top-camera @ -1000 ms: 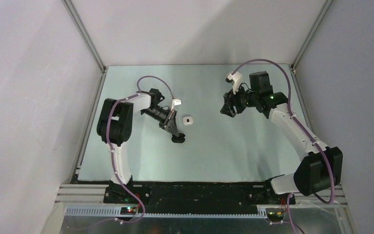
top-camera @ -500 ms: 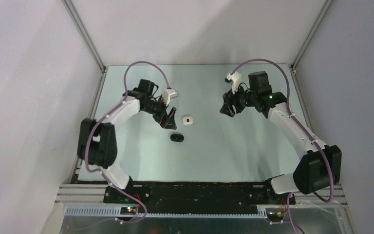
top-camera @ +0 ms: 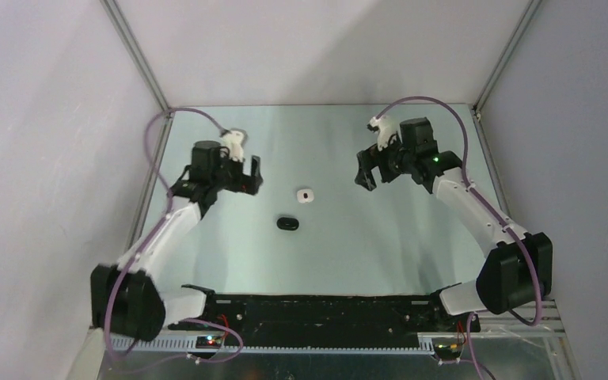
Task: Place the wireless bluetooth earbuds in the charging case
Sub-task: Reset both arms
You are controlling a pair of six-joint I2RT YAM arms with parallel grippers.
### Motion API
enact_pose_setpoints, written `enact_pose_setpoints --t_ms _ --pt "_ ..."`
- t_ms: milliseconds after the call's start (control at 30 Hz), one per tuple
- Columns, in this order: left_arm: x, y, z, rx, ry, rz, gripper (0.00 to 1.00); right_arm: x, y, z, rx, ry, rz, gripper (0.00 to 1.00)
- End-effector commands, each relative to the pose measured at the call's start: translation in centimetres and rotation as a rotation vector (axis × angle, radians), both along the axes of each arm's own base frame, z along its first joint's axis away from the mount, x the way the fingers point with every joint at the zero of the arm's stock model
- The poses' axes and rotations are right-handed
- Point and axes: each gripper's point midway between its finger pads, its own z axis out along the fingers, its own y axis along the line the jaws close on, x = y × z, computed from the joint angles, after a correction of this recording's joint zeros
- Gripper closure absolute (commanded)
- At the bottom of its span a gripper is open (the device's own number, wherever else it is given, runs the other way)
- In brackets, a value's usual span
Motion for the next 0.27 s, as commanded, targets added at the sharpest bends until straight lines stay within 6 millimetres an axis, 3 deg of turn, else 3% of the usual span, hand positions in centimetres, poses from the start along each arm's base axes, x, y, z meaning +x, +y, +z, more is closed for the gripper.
enact_pose_setpoints --t_ms 0,33,100,233 --pt "2.8 5.7 13.5 -0.116 -0.452 0.415 0.0 3.4 -3.5 3.3 0.034 -0.058 -0.342 0.01" --pt "2.5 5.9 14.9 -0.122 -0.498 0.417 0.0 4.2 -5.2 4.8 0.006 -0.12 -0.445 0.01" --pt "2.6 6.1 14.6 -0.062 -0.5 0.386 0.0 4.9 -6.9 6.9 0.01 -0.195 -0.575 0.01" --pt "2.9 7.0 12.5 0.027 -0.462 0.396 0.0 5.7 -7.4 8.0 0.054 -0.226 -0.635 0.01"
